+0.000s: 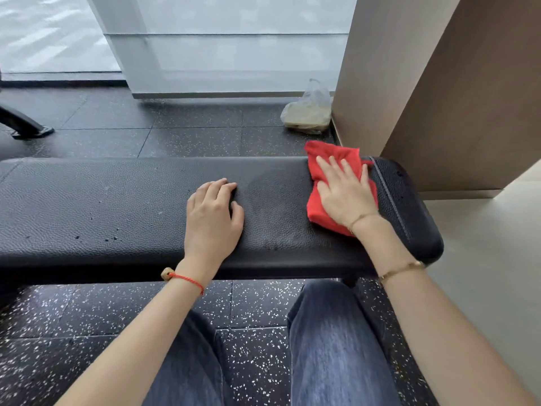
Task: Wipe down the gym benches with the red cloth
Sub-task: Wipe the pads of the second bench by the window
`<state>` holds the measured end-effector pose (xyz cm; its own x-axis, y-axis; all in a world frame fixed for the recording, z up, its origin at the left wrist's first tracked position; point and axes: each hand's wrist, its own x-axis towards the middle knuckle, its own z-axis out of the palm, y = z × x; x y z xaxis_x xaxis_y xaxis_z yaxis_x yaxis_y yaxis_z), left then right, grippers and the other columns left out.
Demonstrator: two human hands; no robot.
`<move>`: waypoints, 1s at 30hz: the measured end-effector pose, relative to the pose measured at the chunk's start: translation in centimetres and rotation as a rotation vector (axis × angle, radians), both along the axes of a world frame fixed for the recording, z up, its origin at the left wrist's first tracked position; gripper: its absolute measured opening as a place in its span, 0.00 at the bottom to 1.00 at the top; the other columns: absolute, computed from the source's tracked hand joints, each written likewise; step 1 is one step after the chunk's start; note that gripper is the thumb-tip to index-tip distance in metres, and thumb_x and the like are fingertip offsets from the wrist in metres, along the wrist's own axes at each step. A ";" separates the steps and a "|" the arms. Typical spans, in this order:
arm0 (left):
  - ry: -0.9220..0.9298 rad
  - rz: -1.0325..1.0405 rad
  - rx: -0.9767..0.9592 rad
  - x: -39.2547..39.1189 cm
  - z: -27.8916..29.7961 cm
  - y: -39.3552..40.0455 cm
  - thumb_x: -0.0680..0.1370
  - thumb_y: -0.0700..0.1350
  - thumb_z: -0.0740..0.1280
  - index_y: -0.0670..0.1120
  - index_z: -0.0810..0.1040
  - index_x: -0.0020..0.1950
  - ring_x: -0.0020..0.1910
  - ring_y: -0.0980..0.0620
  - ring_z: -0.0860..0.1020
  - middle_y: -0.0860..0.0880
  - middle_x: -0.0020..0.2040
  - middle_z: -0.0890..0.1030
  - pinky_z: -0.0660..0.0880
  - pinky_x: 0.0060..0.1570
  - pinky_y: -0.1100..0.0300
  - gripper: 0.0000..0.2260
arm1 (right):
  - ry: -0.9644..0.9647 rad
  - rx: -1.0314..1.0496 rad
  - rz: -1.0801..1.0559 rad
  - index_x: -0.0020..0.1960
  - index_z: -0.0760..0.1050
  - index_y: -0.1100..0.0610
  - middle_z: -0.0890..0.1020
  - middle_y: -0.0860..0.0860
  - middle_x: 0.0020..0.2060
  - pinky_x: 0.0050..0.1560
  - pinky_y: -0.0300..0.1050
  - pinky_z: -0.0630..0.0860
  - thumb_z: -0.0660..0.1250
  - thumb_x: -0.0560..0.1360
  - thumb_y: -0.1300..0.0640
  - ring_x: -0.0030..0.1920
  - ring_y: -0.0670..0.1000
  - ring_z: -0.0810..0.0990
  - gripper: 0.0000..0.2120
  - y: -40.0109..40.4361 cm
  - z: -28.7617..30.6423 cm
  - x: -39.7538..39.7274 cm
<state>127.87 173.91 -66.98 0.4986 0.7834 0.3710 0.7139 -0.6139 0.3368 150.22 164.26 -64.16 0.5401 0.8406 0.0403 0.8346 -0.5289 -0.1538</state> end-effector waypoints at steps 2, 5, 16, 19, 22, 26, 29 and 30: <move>0.001 0.002 0.001 0.0 0.0 -0.1 0.78 0.44 0.62 0.44 0.76 0.66 0.68 0.45 0.70 0.46 0.66 0.76 0.64 0.70 0.50 0.16 | -0.003 -0.017 0.040 0.79 0.47 0.47 0.52 0.50 0.78 0.76 0.58 0.38 0.50 0.81 0.50 0.78 0.53 0.49 0.27 1.4 0.1 -0.7; -0.016 -0.004 -0.005 -0.2 0.0 0.0 0.78 0.44 0.63 0.45 0.76 0.66 0.68 0.46 0.70 0.47 0.66 0.76 0.64 0.70 0.50 0.16 | -0.021 0.033 0.181 0.78 0.48 0.46 0.54 0.50 0.78 0.77 0.56 0.39 0.51 0.81 0.49 0.78 0.51 0.50 0.27 -0.1 -0.4 -3.3; -0.016 -0.006 -0.010 -0.1 -0.1 0.0 0.78 0.44 0.63 0.45 0.75 0.66 0.68 0.46 0.70 0.47 0.66 0.76 0.65 0.70 0.48 0.16 | 0.081 -0.011 -0.207 0.78 0.49 0.44 0.52 0.48 0.78 0.76 0.58 0.39 0.49 0.82 0.49 0.78 0.52 0.48 0.26 -5.6 0.2 6.5; -0.025 -0.007 -0.016 -0.1 0.0 0.1 0.78 0.43 0.63 0.45 0.76 0.65 0.68 0.45 0.70 0.47 0.66 0.77 0.65 0.70 0.48 0.16 | 0.104 -0.022 -0.205 0.78 0.47 0.44 0.51 0.49 0.79 0.76 0.57 0.38 0.49 0.82 0.50 0.78 0.53 0.47 0.26 -4.2 0.3 6.9; -0.033 -0.005 -0.013 -0.1 0.0 0.1 0.78 0.43 0.64 0.45 0.76 0.64 0.67 0.45 0.71 0.47 0.65 0.77 0.65 0.69 0.48 0.15 | 0.041 0.039 -0.137 0.78 0.48 0.44 0.52 0.49 0.78 0.76 0.56 0.39 0.50 0.81 0.49 0.78 0.52 0.49 0.26 -6.2 -0.5 4.4; -0.026 0.005 0.004 0.0 -0.1 0.0 0.77 0.43 0.64 0.45 0.76 0.64 0.67 0.45 0.71 0.47 0.65 0.77 0.65 0.68 0.48 0.15 | 0.004 0.043 -0.060 0.77 0.49 0.41 0.54 0.46 0.78 0.76 0.55 0.40 0.50 0.81 0.48 0.78 0.51 0.50 0.26 -8.3 -1.2 3.4; -0.018 0.013 0.003 0.2 0.0 0.0 0.77 0.43 0.64 0.45 0.76 0.63 0.67 0.45 0.71 0.47 0.65 0.77 0.65 0.68 0.48 0.15 | 0.080 -0.004 -0.141 0.78 0.48 0.42 0.51 0.47 0.78 0.76 0.56 0.39 0.50 0.81 0.49 0.78 0.52 0.48 0.26 -5.2 -0.4 6.2; -0.013 0.016 0.001 0.2 0.1 -0.1 0.77 0.43 0.64 0.45 0.76 0.63 0.67 0.45 0.70 0.47 0.65 0.77 0.65 0.68 0.48 0.15 | 0.092 -0.024 -0.167 0.78 0.48 0.43 0.50 0.48 0.79 0.76 0.56 0.39 0.49 0.81 0.49 0.78 0.53 0.48 0.26 -3.7 0.1 6.9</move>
<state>128.09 173.84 -66.91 0.4811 0.7907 0.3786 0.7191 -0.6029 0.3454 157.10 160.54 -64.10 0.6725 0.7393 -0.0343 0.7181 -0.6631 -0.2112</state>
